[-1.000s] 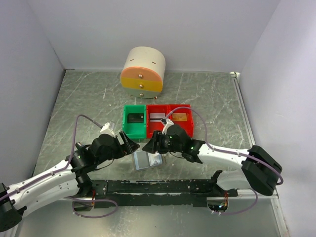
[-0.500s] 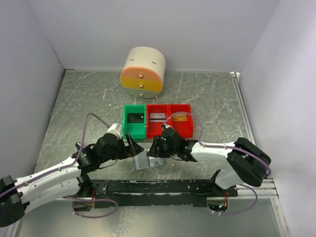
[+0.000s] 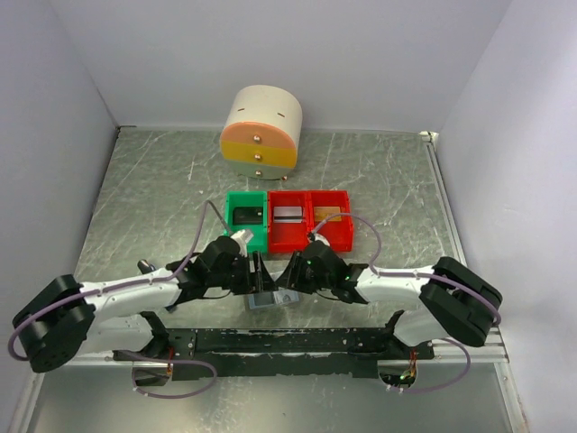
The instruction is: Take the credit cards out of the card holder
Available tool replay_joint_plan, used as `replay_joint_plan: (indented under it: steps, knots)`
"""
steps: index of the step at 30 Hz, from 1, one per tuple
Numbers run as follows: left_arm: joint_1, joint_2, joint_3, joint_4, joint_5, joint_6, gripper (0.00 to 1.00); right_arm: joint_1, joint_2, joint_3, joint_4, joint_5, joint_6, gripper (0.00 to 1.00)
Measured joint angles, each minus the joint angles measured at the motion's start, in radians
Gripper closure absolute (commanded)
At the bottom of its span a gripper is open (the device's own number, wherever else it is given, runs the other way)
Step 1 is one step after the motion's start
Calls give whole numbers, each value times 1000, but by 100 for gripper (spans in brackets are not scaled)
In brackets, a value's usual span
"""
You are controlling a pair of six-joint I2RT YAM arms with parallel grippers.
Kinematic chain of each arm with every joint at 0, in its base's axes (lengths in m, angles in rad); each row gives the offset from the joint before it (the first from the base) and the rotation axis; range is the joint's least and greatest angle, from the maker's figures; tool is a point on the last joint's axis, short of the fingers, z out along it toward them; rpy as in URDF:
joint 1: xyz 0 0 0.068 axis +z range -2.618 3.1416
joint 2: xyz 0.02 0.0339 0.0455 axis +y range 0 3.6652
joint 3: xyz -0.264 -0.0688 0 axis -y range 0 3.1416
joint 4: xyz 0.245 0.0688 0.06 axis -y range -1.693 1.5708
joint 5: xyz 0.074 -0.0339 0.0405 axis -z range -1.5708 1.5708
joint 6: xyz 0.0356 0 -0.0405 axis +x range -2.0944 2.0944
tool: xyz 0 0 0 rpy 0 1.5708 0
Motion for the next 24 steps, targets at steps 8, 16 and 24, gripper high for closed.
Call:
replay_joint_plan:
  steps: [8,16,24]
  knots:
    - [0,190,98,34,67,-15,47,0,-50,-63,37,24,60,60]
    - [0,280,106,16,47,-109,46,2,-69,-66,18,53,85,59]
    - [0,312,116,27,43,-135,46,0,-99,-47,-63,70,58,61]
